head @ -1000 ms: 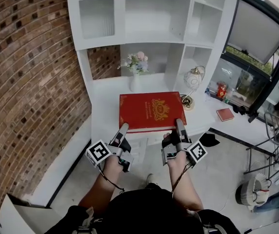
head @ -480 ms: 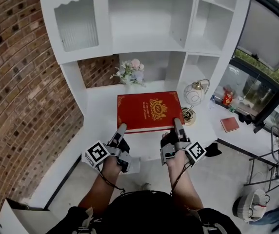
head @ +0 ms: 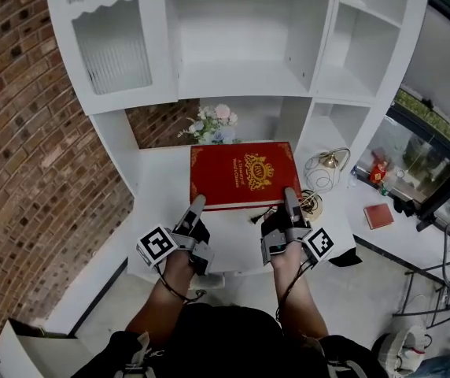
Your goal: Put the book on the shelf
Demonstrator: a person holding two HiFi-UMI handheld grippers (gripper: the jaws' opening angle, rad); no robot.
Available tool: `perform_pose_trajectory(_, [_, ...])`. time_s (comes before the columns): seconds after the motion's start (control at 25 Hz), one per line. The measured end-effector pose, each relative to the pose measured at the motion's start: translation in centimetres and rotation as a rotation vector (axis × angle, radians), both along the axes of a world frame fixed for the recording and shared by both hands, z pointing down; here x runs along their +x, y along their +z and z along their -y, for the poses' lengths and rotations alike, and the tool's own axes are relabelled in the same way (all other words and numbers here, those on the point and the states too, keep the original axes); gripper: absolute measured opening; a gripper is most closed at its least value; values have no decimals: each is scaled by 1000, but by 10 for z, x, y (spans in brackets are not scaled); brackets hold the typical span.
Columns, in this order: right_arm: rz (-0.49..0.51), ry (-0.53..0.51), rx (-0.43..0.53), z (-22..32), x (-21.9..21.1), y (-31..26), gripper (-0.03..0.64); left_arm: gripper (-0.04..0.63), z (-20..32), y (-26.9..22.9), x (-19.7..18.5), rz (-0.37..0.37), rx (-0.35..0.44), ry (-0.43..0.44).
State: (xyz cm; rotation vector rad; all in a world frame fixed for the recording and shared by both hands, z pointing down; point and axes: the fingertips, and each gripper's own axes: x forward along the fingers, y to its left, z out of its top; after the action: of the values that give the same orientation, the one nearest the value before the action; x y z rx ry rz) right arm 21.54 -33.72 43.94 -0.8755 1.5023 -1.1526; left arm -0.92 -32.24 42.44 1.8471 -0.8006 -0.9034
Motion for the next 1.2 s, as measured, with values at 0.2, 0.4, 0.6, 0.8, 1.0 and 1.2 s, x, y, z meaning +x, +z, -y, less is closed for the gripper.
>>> perform_pose_trajectory(0.2, [-21, 16, 25, 24, -11, -11, 262, 267, 27, -1, -16, 35, -4, 8])
perform_pose_trajectory(0.4, [-37, 19, 95, 35, -24, -33, 264, 268, 40, -31, -21, -45, 74, 37])
perform_pose_trajectory(0.6, [-33, 33, 104, 47, -23, -42, 264, 268, 51, -41, -21, -49, 87, 41])
perform_pose_trajectory(0.8, [-28, 28, 137, 56, -25, -57, 264, 268, 60, -50, -24, -11, 114, 30])
perform_pose_trajectory(1.0, [-38, 37, 178, 65, -19, -77, 264, 268, 67, -68, -18, -32, 137, 36])
perform_pose_trajectory(1.2, [-40, 43, 222, 76, -14, -99, 264, 268, 78, -84, -14, -16, 173, 32])
